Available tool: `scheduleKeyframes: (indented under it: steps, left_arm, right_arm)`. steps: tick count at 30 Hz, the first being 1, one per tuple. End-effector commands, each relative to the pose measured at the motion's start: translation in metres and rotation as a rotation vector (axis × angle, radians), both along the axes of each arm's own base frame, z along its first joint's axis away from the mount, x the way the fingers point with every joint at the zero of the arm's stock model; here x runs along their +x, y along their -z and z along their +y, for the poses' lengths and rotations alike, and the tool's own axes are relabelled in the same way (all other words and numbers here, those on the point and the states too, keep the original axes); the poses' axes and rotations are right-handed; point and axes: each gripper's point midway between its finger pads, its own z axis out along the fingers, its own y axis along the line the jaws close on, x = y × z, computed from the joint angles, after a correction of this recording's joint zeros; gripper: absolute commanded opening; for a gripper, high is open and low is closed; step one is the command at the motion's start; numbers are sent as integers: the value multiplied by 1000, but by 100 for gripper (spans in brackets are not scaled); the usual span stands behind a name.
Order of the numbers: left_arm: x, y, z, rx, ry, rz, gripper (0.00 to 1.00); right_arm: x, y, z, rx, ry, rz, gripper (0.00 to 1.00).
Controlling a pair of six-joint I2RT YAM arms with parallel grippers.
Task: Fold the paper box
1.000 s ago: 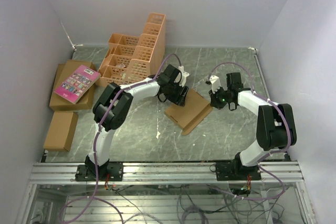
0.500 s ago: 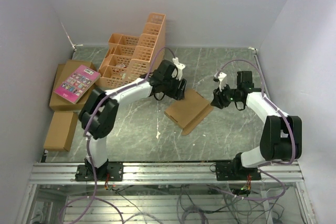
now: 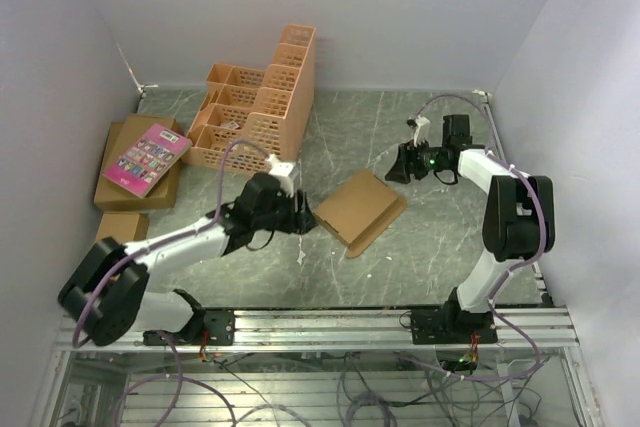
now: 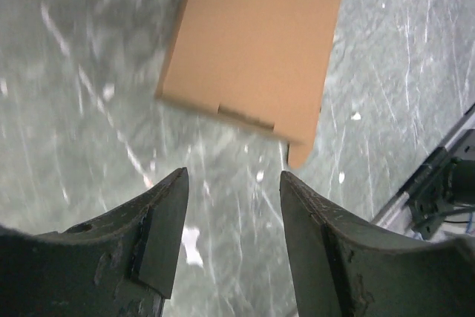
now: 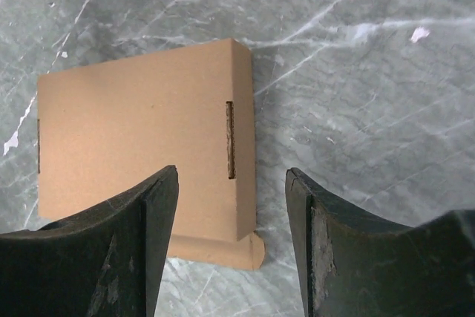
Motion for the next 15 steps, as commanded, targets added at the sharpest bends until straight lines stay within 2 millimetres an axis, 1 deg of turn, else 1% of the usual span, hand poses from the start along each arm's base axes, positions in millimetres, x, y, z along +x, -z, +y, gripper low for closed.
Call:
scheduleKeyframes:
  steps: [1, 3, 4, 6, 8, 10, 11, 14, 15]
  left_arm:
    - [-18, -16, 4, -269, -106, 23, 63]
    - [-29, -12, 8, -338, -123, 46, 63]
    - [-33, -7, 10, -354, -133, 60, 63]
    - [-34, -5, 11, -376, -150, 74, 62]
    - [-30, -2, 10, -370, -167, 86, 60]
    - [-24, 1, 8, -350, -175, 91, 54]
    - [-22, 4, 6, -333, -177, 94, 51]
    - [-13, 14, 4, -279, -187, 101, 39]
    - [-11, 17, 3, -263, -185, 103, 35]
  right_arm:
    - [2, 19, 2, 21, 26, 94, 58]
    - [-2, 24, 6, 44, 19, 125, 56]
    - [-4, 26, 7, 54, 21, 138, 54]
    - [-10, 31, 9, 65, 26, 166, 51]
    - [-18, 36, 10, 74, 26, 192, 49]
    - [-26, 36, 12, 93, 25, 215, 47]
    - [-29, 37, 13, 99, 24, 225, 45]
    - [-42, 38, 13, 104, 26, 249, 43]
    - [-46, 39, 13, 102, 25, 257, 41]
